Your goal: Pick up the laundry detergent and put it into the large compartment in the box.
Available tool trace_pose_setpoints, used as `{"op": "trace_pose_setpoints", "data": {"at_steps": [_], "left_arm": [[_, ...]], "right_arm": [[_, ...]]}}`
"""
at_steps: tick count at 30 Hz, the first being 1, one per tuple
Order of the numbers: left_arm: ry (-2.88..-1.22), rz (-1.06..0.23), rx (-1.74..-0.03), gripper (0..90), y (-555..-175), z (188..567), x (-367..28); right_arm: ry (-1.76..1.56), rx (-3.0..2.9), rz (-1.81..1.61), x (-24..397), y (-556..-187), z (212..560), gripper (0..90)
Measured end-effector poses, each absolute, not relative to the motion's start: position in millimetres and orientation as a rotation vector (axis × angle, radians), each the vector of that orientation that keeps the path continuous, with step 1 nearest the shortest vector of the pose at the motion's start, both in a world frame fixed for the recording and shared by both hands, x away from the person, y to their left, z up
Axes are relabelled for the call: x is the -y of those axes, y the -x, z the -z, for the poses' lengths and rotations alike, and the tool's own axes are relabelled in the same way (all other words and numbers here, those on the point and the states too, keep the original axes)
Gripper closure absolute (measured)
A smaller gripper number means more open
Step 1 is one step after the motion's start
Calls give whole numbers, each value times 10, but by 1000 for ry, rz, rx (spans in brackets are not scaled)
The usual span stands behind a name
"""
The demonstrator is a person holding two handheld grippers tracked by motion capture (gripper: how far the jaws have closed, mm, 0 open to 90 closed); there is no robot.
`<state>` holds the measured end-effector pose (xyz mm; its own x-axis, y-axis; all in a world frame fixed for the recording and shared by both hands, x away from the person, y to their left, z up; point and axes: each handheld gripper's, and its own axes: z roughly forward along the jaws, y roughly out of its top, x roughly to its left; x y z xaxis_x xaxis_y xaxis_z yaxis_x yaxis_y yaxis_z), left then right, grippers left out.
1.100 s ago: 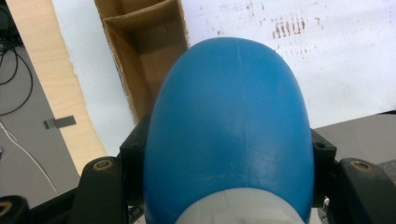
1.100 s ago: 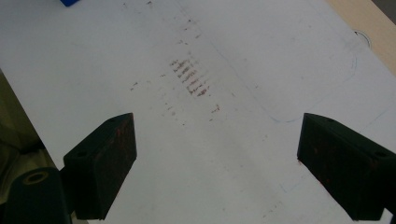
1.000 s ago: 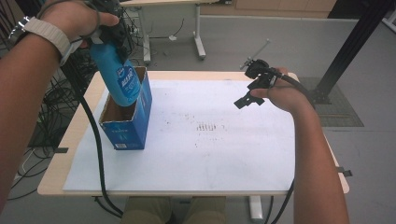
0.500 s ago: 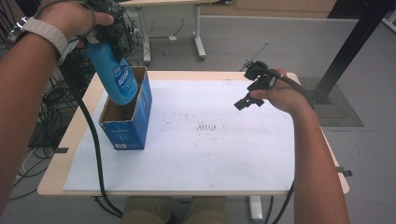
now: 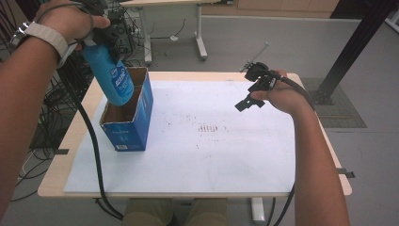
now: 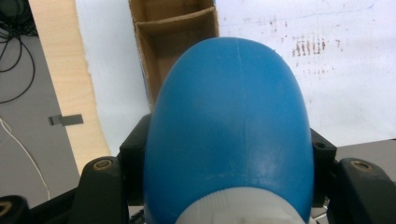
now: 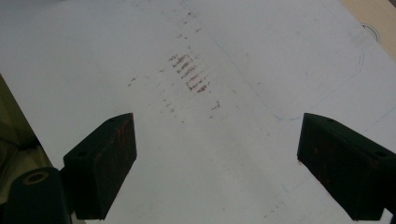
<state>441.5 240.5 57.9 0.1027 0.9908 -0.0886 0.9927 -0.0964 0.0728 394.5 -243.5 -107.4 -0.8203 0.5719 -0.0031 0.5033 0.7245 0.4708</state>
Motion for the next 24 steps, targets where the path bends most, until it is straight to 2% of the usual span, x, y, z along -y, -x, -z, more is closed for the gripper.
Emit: {"op": "trace_pose_setpoints", "data": {"at_steps": [24], "left_arm": [[-2195,14,-2082,382,-4487,-387,-2462]], "right_arm": [[-895,-2782,-706,2478,-3973,1149,117]]}}
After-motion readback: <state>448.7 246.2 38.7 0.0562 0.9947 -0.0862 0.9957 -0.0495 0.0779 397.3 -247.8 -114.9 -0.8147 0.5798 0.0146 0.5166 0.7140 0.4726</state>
